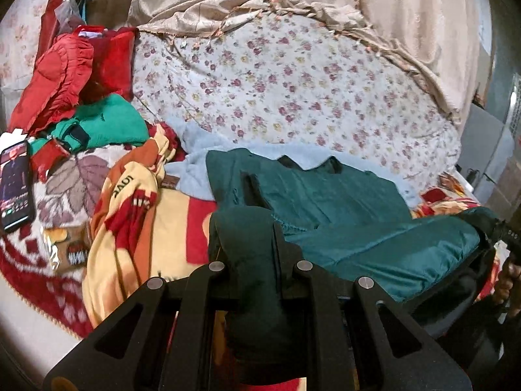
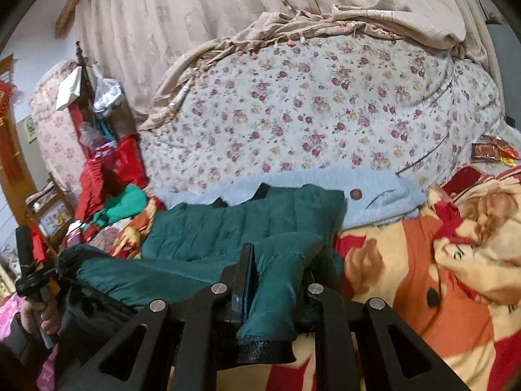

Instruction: Fold large clothes

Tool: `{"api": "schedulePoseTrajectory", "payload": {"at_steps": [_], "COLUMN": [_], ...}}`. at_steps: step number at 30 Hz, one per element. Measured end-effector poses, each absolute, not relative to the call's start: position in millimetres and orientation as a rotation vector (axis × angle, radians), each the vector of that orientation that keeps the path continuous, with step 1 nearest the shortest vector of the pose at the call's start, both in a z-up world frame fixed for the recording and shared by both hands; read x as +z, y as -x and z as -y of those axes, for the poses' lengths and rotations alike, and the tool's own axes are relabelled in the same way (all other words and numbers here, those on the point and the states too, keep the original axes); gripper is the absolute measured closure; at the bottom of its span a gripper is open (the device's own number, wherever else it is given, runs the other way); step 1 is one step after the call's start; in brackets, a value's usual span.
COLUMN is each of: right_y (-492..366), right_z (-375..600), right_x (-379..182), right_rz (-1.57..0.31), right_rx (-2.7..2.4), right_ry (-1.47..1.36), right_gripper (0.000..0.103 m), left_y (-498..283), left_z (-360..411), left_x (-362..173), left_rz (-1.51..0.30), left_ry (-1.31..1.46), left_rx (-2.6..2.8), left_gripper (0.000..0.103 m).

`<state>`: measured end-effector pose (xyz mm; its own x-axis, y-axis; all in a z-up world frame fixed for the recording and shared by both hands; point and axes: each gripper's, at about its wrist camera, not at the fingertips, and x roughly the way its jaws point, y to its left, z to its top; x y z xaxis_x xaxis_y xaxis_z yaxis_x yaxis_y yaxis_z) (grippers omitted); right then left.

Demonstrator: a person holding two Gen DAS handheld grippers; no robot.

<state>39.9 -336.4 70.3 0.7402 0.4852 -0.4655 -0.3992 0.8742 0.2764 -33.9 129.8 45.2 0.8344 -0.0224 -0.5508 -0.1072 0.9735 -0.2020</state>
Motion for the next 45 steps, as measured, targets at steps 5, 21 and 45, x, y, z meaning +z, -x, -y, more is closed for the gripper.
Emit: {"api": "schedulePoseTrajectory", "payload": {"at_steps": [5,21,45], "right_y": [-90.2,-264.2,-327.4], "right_z": [317.7,255.7,265.2], "right_x": [69.7,81.3,9.8], "right_rz": [-0.550,-0.397,-0.759], "right_rx": [0.417,0.311,0.367], "right_ry": [-0.110,-0.059,-0.358], "right_gripper": [0.089,0.089,0.065], "left_y": [-16.7,-185.1,-228.4], "left_z": [-134.4,-154.3,-184.3], "left_x": [46.9,59.2,19.5], "left_rz": [-0.583,-0.559,-0.704], "left_ry": [0.188,0.158,0.286], "left_rx": [0.092,0.223,0.162], "left_gripper": [0.092,0.091,0.050]}}
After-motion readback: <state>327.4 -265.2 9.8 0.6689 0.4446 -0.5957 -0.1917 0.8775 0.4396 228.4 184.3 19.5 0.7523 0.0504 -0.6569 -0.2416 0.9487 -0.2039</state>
